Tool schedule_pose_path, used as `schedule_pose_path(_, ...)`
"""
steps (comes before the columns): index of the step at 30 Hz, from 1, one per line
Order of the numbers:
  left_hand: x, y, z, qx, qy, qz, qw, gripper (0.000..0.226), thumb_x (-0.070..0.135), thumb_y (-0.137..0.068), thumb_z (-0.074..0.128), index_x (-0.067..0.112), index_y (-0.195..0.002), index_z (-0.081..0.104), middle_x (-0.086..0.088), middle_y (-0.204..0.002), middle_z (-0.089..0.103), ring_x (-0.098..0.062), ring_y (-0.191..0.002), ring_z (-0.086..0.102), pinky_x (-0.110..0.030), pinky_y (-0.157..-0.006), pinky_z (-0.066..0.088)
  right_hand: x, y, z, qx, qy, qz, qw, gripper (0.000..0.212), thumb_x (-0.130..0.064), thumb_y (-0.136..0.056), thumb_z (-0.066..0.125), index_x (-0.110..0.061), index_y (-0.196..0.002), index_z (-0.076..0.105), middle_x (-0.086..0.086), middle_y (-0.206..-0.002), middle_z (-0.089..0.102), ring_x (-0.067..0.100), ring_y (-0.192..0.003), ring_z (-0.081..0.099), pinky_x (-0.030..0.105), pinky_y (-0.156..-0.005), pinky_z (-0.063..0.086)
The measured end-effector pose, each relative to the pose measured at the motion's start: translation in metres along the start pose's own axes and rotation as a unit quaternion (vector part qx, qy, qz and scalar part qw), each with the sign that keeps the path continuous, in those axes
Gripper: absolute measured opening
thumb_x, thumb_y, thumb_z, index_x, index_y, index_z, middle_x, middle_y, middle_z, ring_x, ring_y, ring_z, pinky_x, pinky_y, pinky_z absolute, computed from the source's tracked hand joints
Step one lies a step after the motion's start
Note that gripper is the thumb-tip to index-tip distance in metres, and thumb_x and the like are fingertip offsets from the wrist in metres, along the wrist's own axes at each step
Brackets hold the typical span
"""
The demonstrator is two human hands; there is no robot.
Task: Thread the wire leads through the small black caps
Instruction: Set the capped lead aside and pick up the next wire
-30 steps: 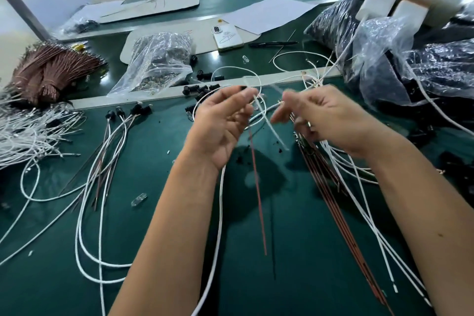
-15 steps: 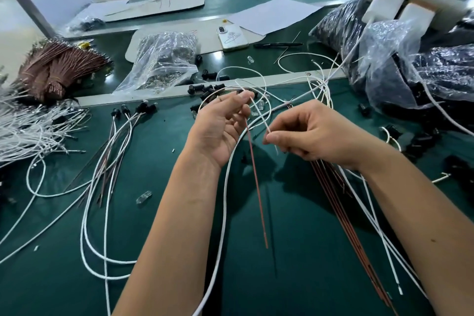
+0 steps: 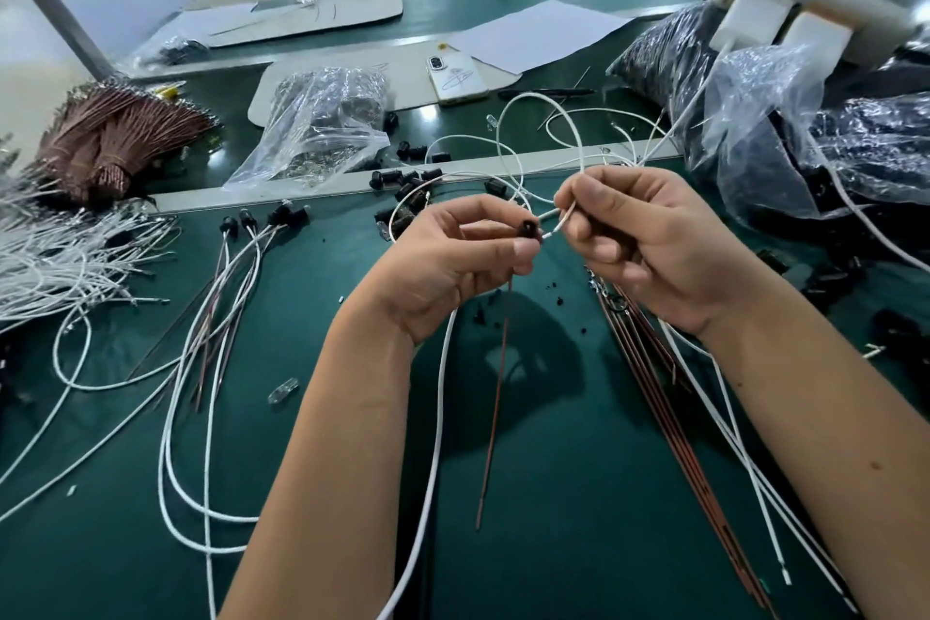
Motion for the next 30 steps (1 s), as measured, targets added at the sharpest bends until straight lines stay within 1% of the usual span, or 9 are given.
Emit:
schedule_pose_path(3,-0.002,0.001,0.004,-0.022,-0.025,0.002,0.999,0.022,-0.007,-0.074,0.075,0.011,-0.088,0.073,-0.010,-0.087,0.072,-0.012,-0.069,0.066,-0.019,-0.067,0.053,-0.001,0.000,-0.003,0.025,0.012,-0.010,1.000,0.018,-0.017,-0.095,0.062,-0.009,-0.087,0.075,0.006,-0.072,0.062,0.006,-0.050,0.047,0.012,-0.035,0.035)
schedule_pose_path(7,-0.002,0.000,0.005,-0.017,-0.025,0.009,0.999,0.025,-0.009,-0.072,0.075,0.009,-0.088,0.072,-0.009,-0.088,0.072,-0.012,-0.072,0.067,-0.020,-0.069,0.055,-0.002,0.000,-0.008,0.056,0.025,-0.014,0.998,0.017,-0.018,-0.093,0.064,-0.008,-0.085,0.075,0.006,-0.071,0.064,0.007,-0.048,0.048,0.013,-0.035,0.035)
schedule_pose_path(11,-0.002,0.000,0.005,-0.014,-0.020,0.012,1.000,0.026,-0.011,-0.072,0.075,0.011,-0.086,0.073,-0.009,-0.087,0.072,-0.013,-0.073,0.068,-0.021,-0.070,0.056,-0.002,0.000,-0.008,0.061,0.039,-0.011,0.997,0.016,-0.020,-0.091,0.065,-0.007,-0.085,0.073,0.006,-0.070,0.065,0.007,-0.046,0.049,0.013,-0.035,0.034)
schedule_pose_path(15,-0.002,0.000,0.006,-0.008,-0.022,0.014,1.000,0.024,-0.005,-0.068,0.078,0.014,-0.082,0.075,-0.007,-0.084,0.072,-0.013,-0.072,0.068,-0.021,-0.071,0.056,-0.003,0.001,-0.007,0.065,0.060,-0.017,0.996,0.017,-0.020,-0.091,0.065,-0.004,-0.087,0.071,0.007,-0.069,0.065,0.007,-0.045,0.049,0.014,-0.034,0.034)
schedule_pose_path(18,-0.001,0.000,0.006,-0.009,-0.024,0.015,1.000,0.024,-0.003,-0.067,0.078,0.017,-0.081,0.077,-0.006,-0.083,0.072,-0.013,-0.072,0.068,-0.021,-0.073,0.056,-0.006,0.002,-0.006,0.078,0.082,-0.043,0.993,0.017,-0.019,-0.091,0.066,-0.003,-0.087,0.070,0.007,-0.068,0.066,0.009,-0.044,0.049,0.016,-0.034,0.035)
schedule_pose_path(23,0.000,0.000,0.006,-0.012,-0.027,0.017,0.999,0.024,-0.001,-0.068,0.078,0.020,-0.081,0.078,-0.004,-0.088,0.075,-0.013,-0.076,0.069,-0.022,-0.079,0.055,-0.016,0.004,-0.001,0.084,0.112,-0.115,0.983,0.016,-0.019,-0.092,0.069,-0.004,-0.085,0.070,0.009,-0.067,0.067,0.013,-0.042,0.049,0.018,-0.033,0.034)
schedule_pose_path(26,0.000,0.000,0.006,-0.008,-0.017,0.016,1.000,0.024,0.000,-0.070,0.080,0.018,-0.084,0.077,-0.006,-0.093,0.076,-0.014,-0.078,0.069,-0.020,-0.074,0.053,-0.021,0.006,-0.004,0.100,0.096,-0.140,0.980,0.017,-0.019,-0.095,0.067,-0.006,-0.084,0.069,0.006,-0.066,0.065,0.012,-0.041,0.048,0.017,-0.034,0.032)
schedule_pose_path(28,0.000,-0.002,0.004,0.010,0.028,0.008,1.000,0.022,0.004,-0.071,0.081,0.015,-0.089,0.074,-0.006,-0.094,0.076,-0.015,-0.078,0.070,-0.017,-0.068,0.052,-0.021,0.005,-0.011,0.125,0.113,-0.133,0.977,0.018,-0.023,-0.095,0.068,-0.011,-0.082,0.070,0.002,-0.064,0.062,0.011,-0.044,0.047,0.018,-0.035,0.031)
schedule_pose_path(30,-0.003,-0.004,0.002,0.038,0.091,-0.004,0.995,0.019,0.008,-0.070,0.076,0.013,-0.088,0.072,-0.007,-0.094,0.077,-0.013,-0.074,0.069,-0.014,-0.059,0.049,-0.013,0.001,-0.016,0.144,0.155,-0.102,0.972,0.018,-0.025,-0.094,0.070,-0.014,-0.079,0.070,-0.002,-0.065,0.062,0.010,-0.050,0.047,0.020,-0.039,0.033)
Point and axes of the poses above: each hand's wrist, its own y-axis away from the middle knuckle, its own z-axis out of the palm, x = y × z, the point moved 7 cm from there along -y, towards the middle knuckle
